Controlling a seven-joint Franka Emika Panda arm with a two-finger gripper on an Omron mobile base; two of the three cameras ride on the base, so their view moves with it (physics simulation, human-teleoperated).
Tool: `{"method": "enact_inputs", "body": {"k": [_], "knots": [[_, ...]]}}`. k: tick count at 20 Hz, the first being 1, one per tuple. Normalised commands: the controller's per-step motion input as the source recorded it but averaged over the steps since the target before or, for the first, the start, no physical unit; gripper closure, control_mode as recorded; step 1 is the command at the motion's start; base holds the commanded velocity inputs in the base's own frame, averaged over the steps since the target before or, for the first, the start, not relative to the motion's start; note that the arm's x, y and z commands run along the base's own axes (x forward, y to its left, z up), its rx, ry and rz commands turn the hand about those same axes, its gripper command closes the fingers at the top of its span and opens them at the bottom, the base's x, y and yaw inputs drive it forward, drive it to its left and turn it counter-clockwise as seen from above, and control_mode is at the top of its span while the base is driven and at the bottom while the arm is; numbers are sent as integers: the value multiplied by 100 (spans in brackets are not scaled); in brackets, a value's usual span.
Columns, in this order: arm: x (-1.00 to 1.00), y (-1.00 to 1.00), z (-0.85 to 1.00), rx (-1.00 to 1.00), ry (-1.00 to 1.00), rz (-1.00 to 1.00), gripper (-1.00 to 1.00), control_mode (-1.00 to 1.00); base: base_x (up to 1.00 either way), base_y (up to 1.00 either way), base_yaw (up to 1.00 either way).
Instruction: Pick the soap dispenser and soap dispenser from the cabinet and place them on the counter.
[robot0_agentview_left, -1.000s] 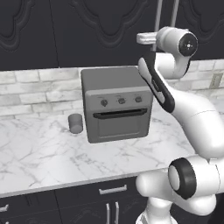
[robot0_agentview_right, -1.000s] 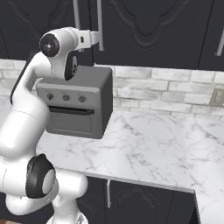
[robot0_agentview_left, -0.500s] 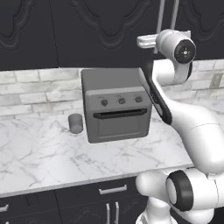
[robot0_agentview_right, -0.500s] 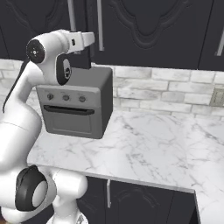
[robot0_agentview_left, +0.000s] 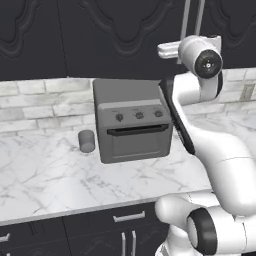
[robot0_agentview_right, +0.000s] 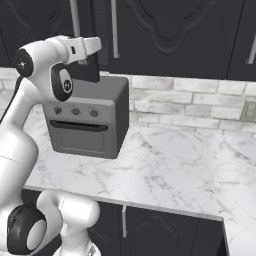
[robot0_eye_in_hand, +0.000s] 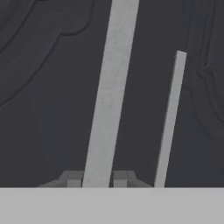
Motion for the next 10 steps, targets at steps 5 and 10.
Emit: {"method": "enact_inputs", "body": {"k": [5,10], "knots": [[-85,-1,53,0,-1,-11,100,-100,0,0,0],[-89,0,53,0,-2,-11,100,-100,0,0,0]]}}
